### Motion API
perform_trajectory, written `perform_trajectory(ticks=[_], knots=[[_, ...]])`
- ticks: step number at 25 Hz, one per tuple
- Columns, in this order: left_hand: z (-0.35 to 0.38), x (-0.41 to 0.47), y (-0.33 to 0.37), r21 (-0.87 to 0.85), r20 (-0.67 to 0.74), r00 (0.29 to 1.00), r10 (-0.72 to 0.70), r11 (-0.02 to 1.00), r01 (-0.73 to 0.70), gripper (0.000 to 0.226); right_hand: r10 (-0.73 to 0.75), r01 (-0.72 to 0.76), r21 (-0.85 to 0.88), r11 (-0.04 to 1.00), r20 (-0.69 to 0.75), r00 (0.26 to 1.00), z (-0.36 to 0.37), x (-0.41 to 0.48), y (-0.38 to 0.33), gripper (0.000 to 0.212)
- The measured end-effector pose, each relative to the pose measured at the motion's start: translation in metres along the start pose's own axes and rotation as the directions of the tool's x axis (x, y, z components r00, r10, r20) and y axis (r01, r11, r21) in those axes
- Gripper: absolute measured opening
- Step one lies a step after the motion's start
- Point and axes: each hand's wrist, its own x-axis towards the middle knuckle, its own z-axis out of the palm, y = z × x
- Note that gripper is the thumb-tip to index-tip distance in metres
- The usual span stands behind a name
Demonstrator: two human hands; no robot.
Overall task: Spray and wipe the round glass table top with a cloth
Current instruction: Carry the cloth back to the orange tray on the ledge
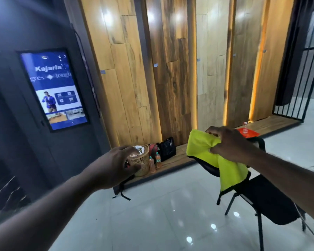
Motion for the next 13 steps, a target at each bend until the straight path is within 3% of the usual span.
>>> perform_trajectory(ticks=[4, 7, 13], knots=[[-0.001, 0.096, -0.033, 0.102, 0.012, 0.999, 0.045, 0.994, -0.046, 0.062, 0.052, -0.051, 0.021, 0.998, -0.033, 0.998, -0.002, 0.080, 0.014, 0.058], [-0.009, 0.172, -0.058, 0.102, -0.008, 0.996, 0.094, 0.990, -0.093, 0.062, 0.089, -0.086, 0.026, 0.996, -0.136, 0.987, -0.009, 0.138, 0.018, 0.053], [0.034, 0.342, -0.128, 0.147, -0.009, 0.985, 0.169, 0.975, -0.166, 0.064, 0.174, -0.160, 0.085, 0.983, -0.181, 0.968, 0.040, 0.275, 0.076, 0.036]])
